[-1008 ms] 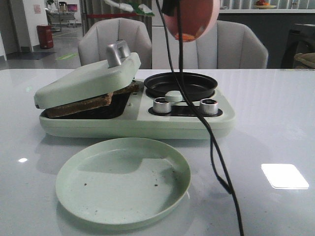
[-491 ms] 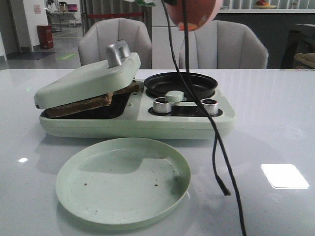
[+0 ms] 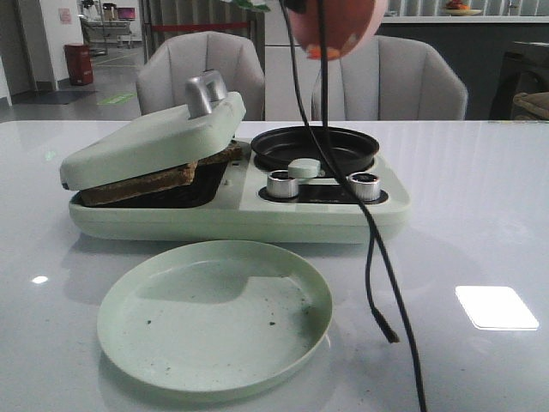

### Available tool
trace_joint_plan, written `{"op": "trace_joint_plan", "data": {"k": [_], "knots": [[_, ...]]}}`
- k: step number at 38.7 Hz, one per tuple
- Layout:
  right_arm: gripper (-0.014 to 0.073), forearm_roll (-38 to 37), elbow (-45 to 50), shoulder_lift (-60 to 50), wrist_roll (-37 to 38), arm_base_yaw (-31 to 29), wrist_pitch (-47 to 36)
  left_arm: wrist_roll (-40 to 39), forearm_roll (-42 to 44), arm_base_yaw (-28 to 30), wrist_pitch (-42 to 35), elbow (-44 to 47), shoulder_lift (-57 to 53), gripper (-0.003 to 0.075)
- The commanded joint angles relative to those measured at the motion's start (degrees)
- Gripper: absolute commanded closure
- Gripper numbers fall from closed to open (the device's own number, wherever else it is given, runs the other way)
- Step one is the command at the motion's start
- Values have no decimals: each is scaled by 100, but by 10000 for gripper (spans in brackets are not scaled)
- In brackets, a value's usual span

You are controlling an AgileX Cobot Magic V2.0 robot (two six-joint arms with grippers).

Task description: Make breakfast with bread and shrimp

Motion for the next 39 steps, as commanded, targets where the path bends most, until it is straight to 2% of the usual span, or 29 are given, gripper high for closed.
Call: {"op": "trace_joint_plan", "data": {"k": [1,6,15,32,35,37,39], "knots": [[577,-552,-171,-217,-46,-81,65,-4,-237,-41,-372,-158,-6,621],[577,-1419,-206,-218,-99,-70,300,-4,-237,-41,-372,-158,-6,621],[577,-1419,-248,-669,-192,-31,91,-4,-237,-41,-372,-158,-6,621],[577,-1341,-242,-546,-243,-24,185,-4,-237,-41,-372,-158,-6,621],[577,-1315,-242,-546,-97,-15,-7,-4,-237,-41,-372,-158,-6,621],[577,-1390,-242,-553,-137,49,281,-4,-237,-41,-372,-158,-6,621],[577,-1368,-238,-531,181,52,-98,-4,-237,-41,-372,-158,-6,621]]}}
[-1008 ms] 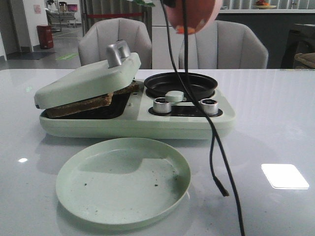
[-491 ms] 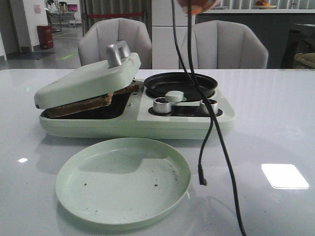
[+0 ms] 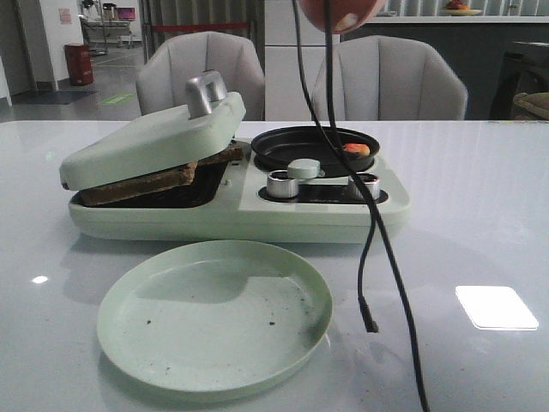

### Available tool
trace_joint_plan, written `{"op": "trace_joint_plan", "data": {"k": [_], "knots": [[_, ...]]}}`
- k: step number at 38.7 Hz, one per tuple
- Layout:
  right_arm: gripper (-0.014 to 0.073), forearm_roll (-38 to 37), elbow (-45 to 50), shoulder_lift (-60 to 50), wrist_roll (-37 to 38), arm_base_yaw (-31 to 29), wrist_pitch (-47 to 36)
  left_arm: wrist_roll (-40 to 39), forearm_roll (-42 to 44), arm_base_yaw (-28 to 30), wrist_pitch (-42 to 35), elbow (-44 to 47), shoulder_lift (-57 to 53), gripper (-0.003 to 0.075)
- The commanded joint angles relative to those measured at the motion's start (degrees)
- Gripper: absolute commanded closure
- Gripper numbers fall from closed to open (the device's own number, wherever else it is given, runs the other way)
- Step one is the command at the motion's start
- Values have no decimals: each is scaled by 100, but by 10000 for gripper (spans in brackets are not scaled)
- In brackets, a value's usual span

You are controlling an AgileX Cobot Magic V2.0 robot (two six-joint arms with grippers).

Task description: Make breakfast with bread and shrimp

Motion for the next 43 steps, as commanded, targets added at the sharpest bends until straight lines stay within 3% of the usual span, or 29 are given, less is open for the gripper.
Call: {"op": "trace_joint_plan", "data": {"k": [1,4,8,10,12,15,18,21,24,33,40,43], "knots": [[577,-576,-186,-380,121,-16,-166,-4,-237,-41,-372,-158,-16,621],[577,-615,-186,-372,-35,86,175,-4,-237,-41,-372,-150,-16,621],[577,-500,-186,-342,32,-17,-334,-4,-237,-41,-372,-150,-16,621],[577,-583,-186,-342,-208,131,319,-4,-237,-41,-372,-150,-16,621],[577,-613,-186,-337,88,56,-260,-4,-237,-41,-372,-150,-11,621],[577,-617,-186,-338,-109,126,193,-4,-237,-41,-372,-150,-1,621],[577,-607,-186,-338,56,-6,-271,-4,-237,-41,-374,-150,18,621],[577,-632,-194,-353,-139,93,257,-4,-237,-41,-364,-150,56,621],[577,-632,-194,-343,24,-4,-193,-4,-237,-41,-384,-150,69,621],[577,-413,-194,-374,-5,-138,776,-4,-237,-41,-395,-146,188,621],[577,2174,-33,-1110,-11,-550,764,-4,-237,-41,-395,-146,215,621],[577,3209,439,-1611,-187,-975,764,-4,-237,-41,-395,-146,215,621]]}}
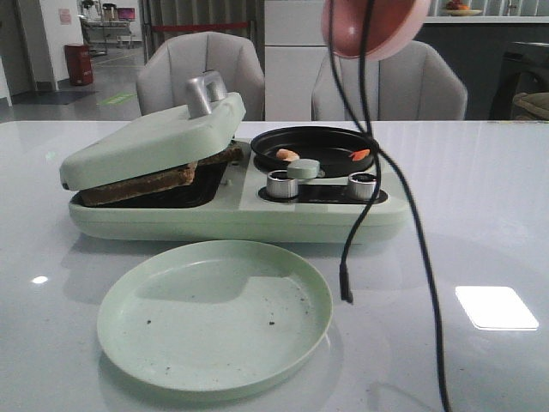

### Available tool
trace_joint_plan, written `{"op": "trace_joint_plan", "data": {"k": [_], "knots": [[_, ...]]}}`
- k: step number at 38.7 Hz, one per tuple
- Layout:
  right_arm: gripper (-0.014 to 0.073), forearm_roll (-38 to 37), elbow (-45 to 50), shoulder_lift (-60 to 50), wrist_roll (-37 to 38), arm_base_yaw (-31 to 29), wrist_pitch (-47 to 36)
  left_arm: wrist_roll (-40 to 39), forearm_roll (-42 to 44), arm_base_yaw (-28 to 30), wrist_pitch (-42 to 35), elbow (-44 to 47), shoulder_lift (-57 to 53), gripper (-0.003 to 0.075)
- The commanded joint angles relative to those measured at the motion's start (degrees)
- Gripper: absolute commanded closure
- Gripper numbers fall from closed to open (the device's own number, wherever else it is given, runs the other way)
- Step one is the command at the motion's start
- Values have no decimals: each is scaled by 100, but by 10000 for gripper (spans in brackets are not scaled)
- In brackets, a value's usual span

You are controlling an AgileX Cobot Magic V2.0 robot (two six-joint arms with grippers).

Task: Make breakfast with bread and shrimp
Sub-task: 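Carry the emptied pink bowl with the right gripper away from the pan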

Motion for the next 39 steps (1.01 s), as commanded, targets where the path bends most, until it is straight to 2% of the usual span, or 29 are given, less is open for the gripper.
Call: {"op": "trace_joint_plan", "data": {"k": [1,8,14,18,24,29,39], "knots": [[577,562,275,-850,-204,-406,689,-4,-237,-41,-342,-146,-19,621],[577,2053,1555,-1766,-455,-1160,380,-4,-237,-41,-342,-146,-19,621],[577,3439,3384,-2899,-642,-2093,-671,-4,-237,-41,-342,-146,-19,621],[577,4706,4363,-3296,-1391,-2766,-1387,-4,-237,-41,-342,-146,-19,621],[577,6838,5341,-3193,-2728,-3686,-2427,-4,-237,-41,-342,-146,-19,621],[577,7466,5604,-2958,-3127,-4044,-2936,-4,-237,-41,-342,-146,-19,621],[577,7486,5622,-2363,-3127,-4148,-3273,-4,-237,-41,-342,-146,-19,621]]}}
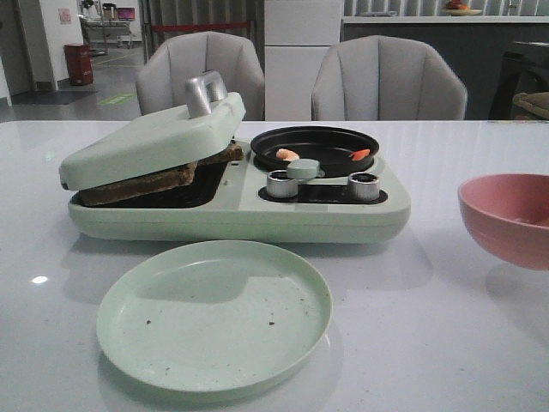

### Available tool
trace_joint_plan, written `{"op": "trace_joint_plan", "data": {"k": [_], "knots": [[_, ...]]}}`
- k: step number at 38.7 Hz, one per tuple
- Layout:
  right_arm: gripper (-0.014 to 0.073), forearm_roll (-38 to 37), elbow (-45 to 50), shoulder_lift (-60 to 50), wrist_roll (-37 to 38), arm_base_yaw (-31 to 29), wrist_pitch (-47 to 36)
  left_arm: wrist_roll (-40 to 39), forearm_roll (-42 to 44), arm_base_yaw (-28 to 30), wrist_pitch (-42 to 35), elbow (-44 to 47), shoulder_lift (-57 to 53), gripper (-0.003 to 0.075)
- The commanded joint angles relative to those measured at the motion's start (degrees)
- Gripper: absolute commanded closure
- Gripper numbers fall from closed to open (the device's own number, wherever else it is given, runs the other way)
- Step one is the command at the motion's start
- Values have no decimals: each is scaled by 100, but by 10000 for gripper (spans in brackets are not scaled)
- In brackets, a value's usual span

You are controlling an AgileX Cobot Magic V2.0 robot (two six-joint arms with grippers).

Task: Make breakfast with bread and shrimp
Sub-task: 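Carry the emptied pink bowl with the right gripper away from the pan, then lower the pink bowl onto the table and open the right gripper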

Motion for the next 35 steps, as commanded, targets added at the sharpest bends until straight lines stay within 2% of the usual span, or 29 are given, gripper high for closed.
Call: {"op": "trace_joint_plan", "data": {"k": [1,11,17,23,28,31,35], "knots": [[577,111,-117,-29,-84,-39,-225,-4,-237,-41,-333,-159,-19,621],[551,111,-159,77,-84,-39,41,-4,-237,-41,-333,-159,-19,621],[433,-48,-164,72,-84,-39,53,-4,-237,-41,-333,-159,-19,621],[236,-237,-164,72,-84,-39,71,-4,-237,-41,-333,-159,-19,621],[109,-199,-178,64,-84,-34,54,-4,-237,-41,-333,-159,-19,621],[69,-144,-306,2,-84,-34,267,-4,-237,-41,-333,-159,-19,621],[72,-104,-457,-267,-84,-16,504,-4,-237,-41,-333,-159,-19,621]]}}
